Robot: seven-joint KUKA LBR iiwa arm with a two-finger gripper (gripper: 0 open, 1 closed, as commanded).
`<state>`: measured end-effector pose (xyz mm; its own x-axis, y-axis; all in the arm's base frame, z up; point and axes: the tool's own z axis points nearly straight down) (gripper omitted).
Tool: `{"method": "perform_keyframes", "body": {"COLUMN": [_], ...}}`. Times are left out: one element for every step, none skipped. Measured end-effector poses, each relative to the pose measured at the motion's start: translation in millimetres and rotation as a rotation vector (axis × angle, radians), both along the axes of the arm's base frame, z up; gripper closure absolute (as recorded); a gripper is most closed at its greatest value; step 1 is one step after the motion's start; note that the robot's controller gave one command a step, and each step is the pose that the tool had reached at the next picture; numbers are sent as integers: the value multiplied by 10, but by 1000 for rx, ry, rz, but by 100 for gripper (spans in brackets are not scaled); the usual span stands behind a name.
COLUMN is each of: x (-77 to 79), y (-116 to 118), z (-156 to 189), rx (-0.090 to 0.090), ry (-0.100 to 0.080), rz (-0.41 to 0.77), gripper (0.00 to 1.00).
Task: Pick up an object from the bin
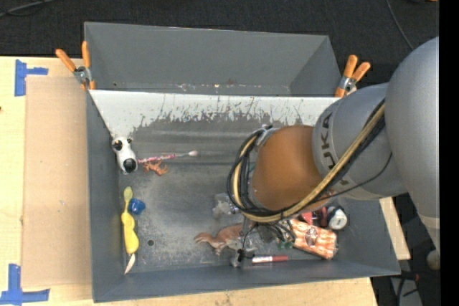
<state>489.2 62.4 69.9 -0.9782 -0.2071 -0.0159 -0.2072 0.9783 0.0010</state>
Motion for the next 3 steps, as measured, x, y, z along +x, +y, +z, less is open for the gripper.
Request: {"method": "perform_keyframes", "body": {"x": [-40,-36,205], "y": [-401,-400,-373], "z": [-5,-5,0], "rx": [5,5,5], "ry": [-8,-7,-8], "rz": [-97,-97,-97], "gripper": [100,100,100]}}
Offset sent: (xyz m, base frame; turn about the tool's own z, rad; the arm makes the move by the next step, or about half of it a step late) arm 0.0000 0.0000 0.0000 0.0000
